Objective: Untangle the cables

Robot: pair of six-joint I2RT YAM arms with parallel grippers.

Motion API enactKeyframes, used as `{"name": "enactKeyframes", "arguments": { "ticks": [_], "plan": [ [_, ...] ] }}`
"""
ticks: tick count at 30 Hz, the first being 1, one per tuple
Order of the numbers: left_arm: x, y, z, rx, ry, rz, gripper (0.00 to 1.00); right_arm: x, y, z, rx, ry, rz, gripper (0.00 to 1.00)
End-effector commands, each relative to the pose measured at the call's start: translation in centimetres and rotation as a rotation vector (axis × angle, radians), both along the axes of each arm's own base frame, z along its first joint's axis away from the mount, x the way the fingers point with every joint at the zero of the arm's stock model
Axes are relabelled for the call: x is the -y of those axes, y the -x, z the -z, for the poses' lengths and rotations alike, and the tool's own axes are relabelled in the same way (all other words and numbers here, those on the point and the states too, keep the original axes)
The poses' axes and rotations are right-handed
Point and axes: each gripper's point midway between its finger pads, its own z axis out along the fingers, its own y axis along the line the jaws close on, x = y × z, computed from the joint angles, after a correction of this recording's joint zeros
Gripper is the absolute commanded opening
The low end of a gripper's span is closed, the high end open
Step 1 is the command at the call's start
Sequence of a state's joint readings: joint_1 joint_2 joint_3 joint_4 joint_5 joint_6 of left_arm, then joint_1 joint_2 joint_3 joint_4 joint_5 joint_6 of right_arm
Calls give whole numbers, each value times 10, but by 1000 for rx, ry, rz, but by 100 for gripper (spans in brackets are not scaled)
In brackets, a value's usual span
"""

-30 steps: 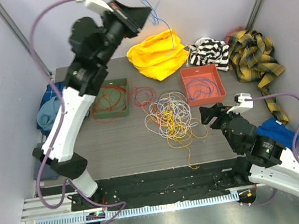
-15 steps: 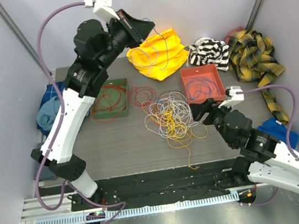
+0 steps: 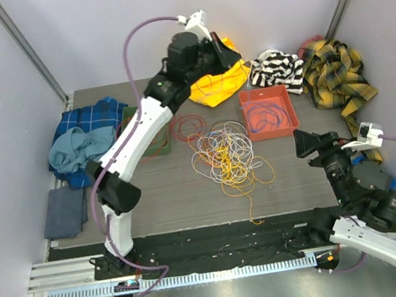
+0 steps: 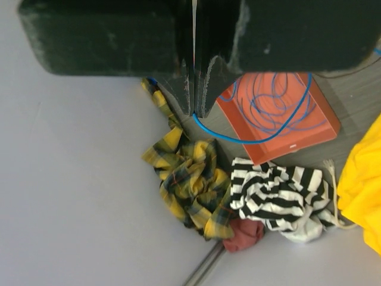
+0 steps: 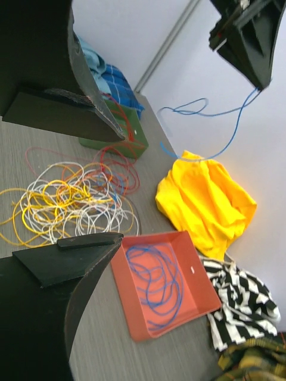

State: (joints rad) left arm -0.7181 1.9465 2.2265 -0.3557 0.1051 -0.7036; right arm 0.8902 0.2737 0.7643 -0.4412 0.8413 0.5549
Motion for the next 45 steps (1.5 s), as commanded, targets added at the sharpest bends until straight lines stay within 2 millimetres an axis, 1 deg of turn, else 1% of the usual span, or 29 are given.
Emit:
{"name": "enactKeyframes", "arguments": {
  "ticks": [1, 3, 5, 6, 7, 9, 11, 13, 14, 16, 17, 19, 20, 21, 22, 23, 26, 27, 29, 30, 32, 33, 34, 36, 37, 43, 45],
  "plan": [
    [37, 0, 2, 25, 39, 81, 0, 23, 5, 3, -19, 24, 87, 70],
    [46, -5, 12, 12, 43, 90, 0, 26, 6, 4, -15, 21, 89, 70],
    [52, -9, 14, 8, 62, 97, 0, 27, 7, 6, -17, 26, 93, 70],
    [54, -9, 11, 13, 72, 103, 0, 29, 8, 6, -16, 24, 98, 70],
    [60, -10, 19, 2, 67, 112, 0, 30, 7, 8, -18, 24, 103, 70],
    [64, -11, 19, 5, 80, 121, 0, 30, 7, 10, -21, 30, 107, 70],
    [70, -13, 27, -5, 82, 128, 0, 30, 6, 12, -25, 34, 110, 70],
    [75, -12, 30, -12, 94, 143, 0, 30, 6, 14, -28, 36, 112, 70],
    [81, -13, 38, -22, 92, 152, 0, 30, 5, 15, -29, 36, 118, 70],
    [87, -14, 43, -27, 104, 162, 0, 30, 4, 16, -30, 40, 124, 70],
    [93, -16, 54, -39, 97, 174, 0, 30, 4, 17, -32, 44, 123, 70],
    [99, -18, 62, -50, 107, 181, 0, 29, 3, 19, -34, 49, 123, 70],
    [105, -20, 76, -71, 102, 193, 0, 29, 3, 20, -36, 54, 123, 70],
    [108, -21, 79, -76, 106, 197, 0, 29, 3, 20, -35, 51, 124, 70],
    [110, -21, 79, -79, 119, 202, 0, 28, 3, 22, -37, 53, 121, 70],
    [114, -23, 87, -85, 118, 209, 0, 29, 4, 23, -35, 48, 123, 70],
    [120, -26, 91, -76, 132, 213, 0, 29, 3, 29, -41, 52, 123, 70],
    [122, -28, 96, -81, 131, 214, 0, 29, 3, 30, -41, 49, 124, 70],
    [124, -30, 96, -71, 145, 212, 0, 27, 2, 35, -48, 53, 121, 70],
    [126, -32, 101, -73, 145, 210, 0, 26, 2, 37, -52, 56, 121, 70],
    [128, -35, 103, -70, 153, 206, 0, 24, 0, 40, -60, 64, 116, 70],
    [130, -38, 110, -78, 149, 204, 0, 22, 0, 42, -62, 67, 113, 70],
    [130, -40, 114, -81, 148, 199, 0, 22, 0, 42, -63, 68, 113, 70],
    [133, -41, 117, -89, 151, 203, 0, 22, 0, 43, -64, 71, 115, 70],
    [135, -43, 126, -101, 145, 202, 0, 23, 0, 45, -65, 72, 118, 70],
    [143, -45, 150, -126, 127, 198, 0, 27, 0, 46, -62, 70, 132, 70],
    [145, -48, 167, -153, 106, 193, 0, 26, 0, 47, -64, 69, 130, 70]
  ]
}}
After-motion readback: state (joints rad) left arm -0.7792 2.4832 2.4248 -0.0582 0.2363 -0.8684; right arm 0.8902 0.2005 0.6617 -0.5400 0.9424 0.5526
